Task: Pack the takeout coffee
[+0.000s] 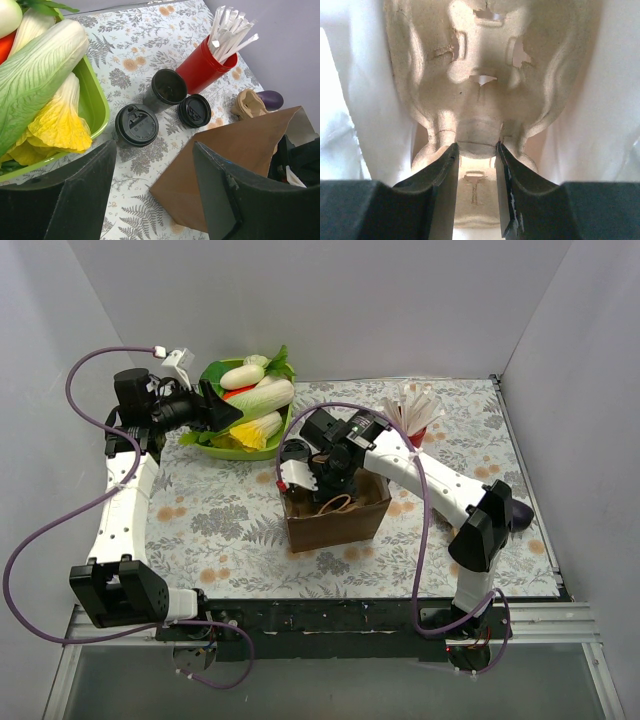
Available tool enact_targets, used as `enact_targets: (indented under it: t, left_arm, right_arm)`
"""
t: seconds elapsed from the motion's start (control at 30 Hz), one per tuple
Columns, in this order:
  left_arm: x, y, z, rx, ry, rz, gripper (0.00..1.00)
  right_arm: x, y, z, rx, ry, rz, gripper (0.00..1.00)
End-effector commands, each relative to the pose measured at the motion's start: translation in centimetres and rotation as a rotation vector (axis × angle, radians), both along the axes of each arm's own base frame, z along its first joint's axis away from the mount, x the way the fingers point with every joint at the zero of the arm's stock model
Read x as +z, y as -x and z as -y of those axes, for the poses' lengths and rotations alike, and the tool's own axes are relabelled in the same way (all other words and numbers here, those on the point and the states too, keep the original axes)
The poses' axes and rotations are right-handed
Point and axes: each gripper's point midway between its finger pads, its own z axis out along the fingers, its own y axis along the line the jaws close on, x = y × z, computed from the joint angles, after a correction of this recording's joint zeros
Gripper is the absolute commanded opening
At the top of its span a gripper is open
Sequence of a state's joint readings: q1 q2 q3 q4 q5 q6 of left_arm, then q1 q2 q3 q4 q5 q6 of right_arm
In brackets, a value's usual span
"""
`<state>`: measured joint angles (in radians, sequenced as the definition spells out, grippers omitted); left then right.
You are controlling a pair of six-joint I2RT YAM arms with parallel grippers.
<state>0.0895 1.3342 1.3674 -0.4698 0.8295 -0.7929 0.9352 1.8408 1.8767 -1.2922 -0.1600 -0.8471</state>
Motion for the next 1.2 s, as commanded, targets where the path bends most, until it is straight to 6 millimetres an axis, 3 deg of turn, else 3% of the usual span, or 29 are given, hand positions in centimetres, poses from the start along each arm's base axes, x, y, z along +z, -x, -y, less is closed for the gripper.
enact_targets:
  t: [0.0, 0.13, 0.37, 0.7, 0.8, 0.87, 1.0, 1.03, 1.07, 1.17]
  left_arm:
    - [0.5, 0.8, 0.3, -0.028, 0.0, 0.022, 0.63]
    - [0.1, 0.6, 0.4, -0.033, 0.002, 0.008, 0.63]
    - [-0.4, 0.2, 0.4, -0.033, 0.007, -0.007, 0.63]
    - [-0.6, 0.5, 0.4, -0.021, 0.023, -0.027, 0.65]
    - [-0.6, 0.7, 0.4, -0.021, 0.026, -0.03, 0.65]
    - [-0.6, 0.8, 0.5, -0.022, 0.027, -0.035, 0.66]
    - [-0.7, 1.0, 0.6, -0.031, 0.032, -0.039, 0.66]
    - [-0.8, 1.1, 0.7, -0.036, 0.034, -0.042, 0.68]
    - [-0.8, 1.2, 0.8, -0.045, 0.037, -0.042, 0.69]
    - [-0.6, 1.6, 1.0, -0.062, 0.043, -0.038, 0.71]
  right_arm:
    - [1.9, 1.5, -0.9, -0.015, -0.099, -0.083, 0.01]
    - [0.2, 1.5, -0.1, -0.091, -0.032, -0.113, 0.01]
    - [-2.1, -2.2, 1.5, -0.155, 0.075, 0.065, 0.01]
    - [-4.9, -1.5, 2.4, -0.166, 0.068, 0.068, 0.04]
    - [-5.5, -1.7, 2.7, -0.169, 0.084, 0.079, 0.22]
    - [-4.9, -2.0, 2.4, -0.175, 0.066, 0.096, 0.36]
    - [-2.6, -2.7, 1.5, -0.185, 0.005, 0.133, 0.53]
    - [-2.1, -2.7, 1.2, -0.184, -0.011, 0.136, 0.62]
    - [-0.9, -2.9, 0.7, -0.189, -0.043, 0.141, 0.81]
    - [0.4, -2.3, 0.3, -0.185, -0.077, 0.119, 0.86]
